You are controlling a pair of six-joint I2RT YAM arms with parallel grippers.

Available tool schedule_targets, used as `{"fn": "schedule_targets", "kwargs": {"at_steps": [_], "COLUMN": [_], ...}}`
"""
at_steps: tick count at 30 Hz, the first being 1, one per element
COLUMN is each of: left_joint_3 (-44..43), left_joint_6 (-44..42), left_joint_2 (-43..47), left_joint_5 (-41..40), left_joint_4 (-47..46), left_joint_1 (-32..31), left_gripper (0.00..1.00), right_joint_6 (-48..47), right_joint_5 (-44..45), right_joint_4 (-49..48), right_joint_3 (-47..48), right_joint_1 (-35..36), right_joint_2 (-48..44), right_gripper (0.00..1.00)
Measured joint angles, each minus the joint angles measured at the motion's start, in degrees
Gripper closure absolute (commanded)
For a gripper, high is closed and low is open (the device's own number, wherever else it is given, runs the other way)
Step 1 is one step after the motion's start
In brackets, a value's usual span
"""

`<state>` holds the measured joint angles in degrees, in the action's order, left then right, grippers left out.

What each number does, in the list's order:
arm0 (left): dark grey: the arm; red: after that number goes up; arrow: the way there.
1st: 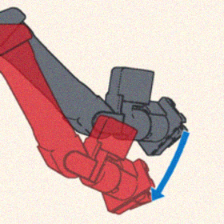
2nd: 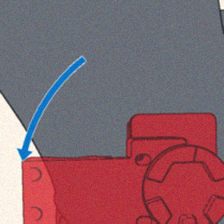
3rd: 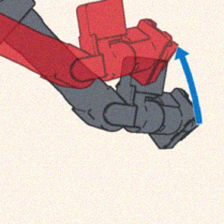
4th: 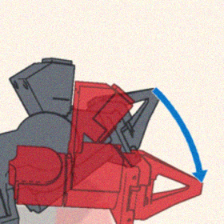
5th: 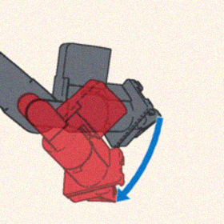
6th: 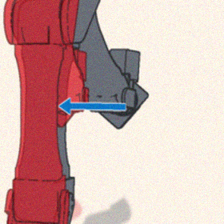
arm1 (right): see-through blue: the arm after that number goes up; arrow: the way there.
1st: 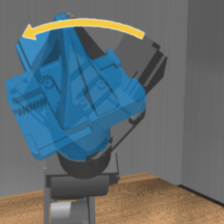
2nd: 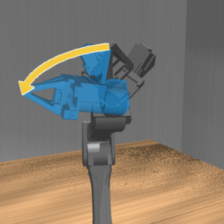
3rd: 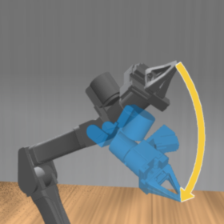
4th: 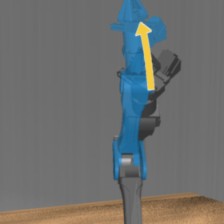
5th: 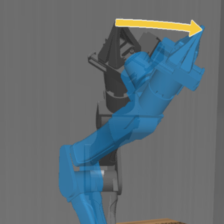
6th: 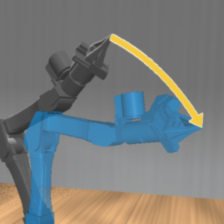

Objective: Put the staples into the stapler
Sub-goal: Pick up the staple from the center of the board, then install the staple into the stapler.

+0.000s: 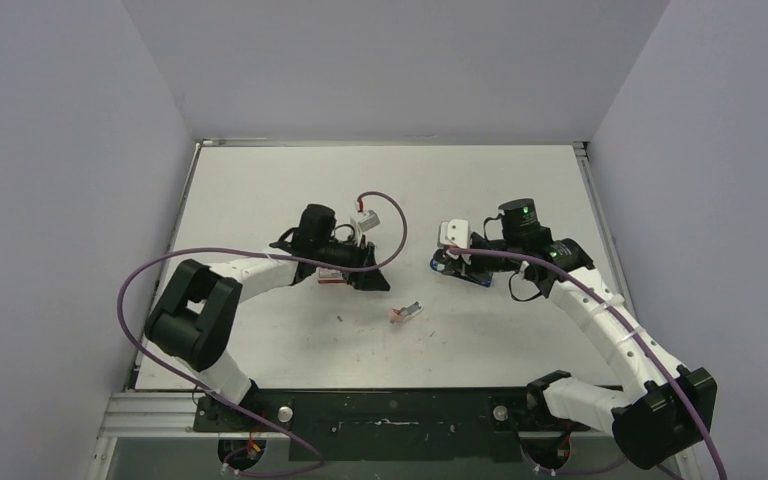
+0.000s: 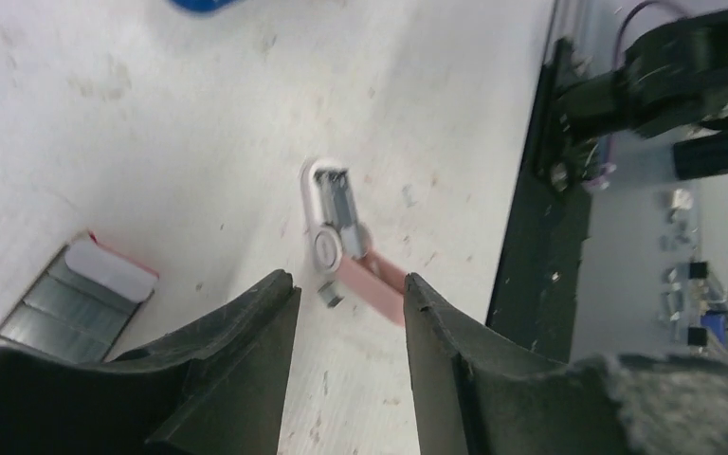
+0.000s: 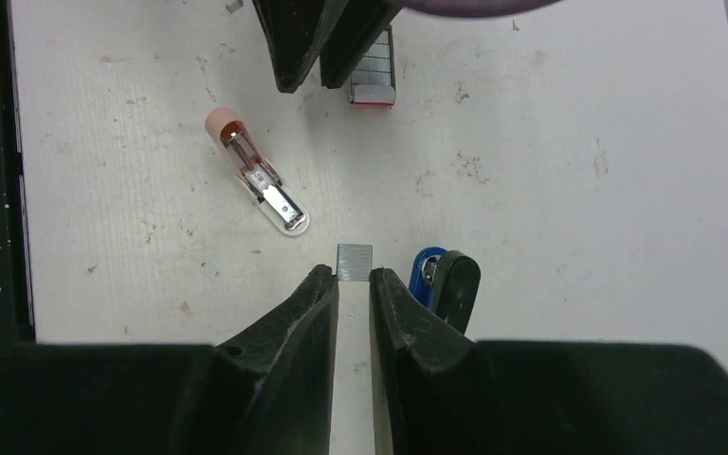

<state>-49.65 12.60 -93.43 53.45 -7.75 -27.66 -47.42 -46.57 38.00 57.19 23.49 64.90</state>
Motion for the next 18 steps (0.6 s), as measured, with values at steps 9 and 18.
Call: {"fn": "schedule_targets", "kwargs": {"at_steps": [9,18], "left_joint_3": [0.0,0.0], "left_joint_6": [-11.21,-11.87], "left_joint_2": [-4.48,-6.01], "left_joint_5": [-9.88,-11.23], "left_joint_4": [13.05,14.05], "left_joint_1": [-7.32,-8.24], "left_gripper": [0.59,0.6], "right_joint_6": [0.11,0.04], "right_joint_5": [-0.35,-0.42], "right_joint_4": [0.0,0.0], "right_joint_3": [-1.95,-2.51], "right_joint_1": [-1.73,-2.14], "right_joint_2": [-0.59,-0.44], "right_gripper": [0.92,0.92]}}
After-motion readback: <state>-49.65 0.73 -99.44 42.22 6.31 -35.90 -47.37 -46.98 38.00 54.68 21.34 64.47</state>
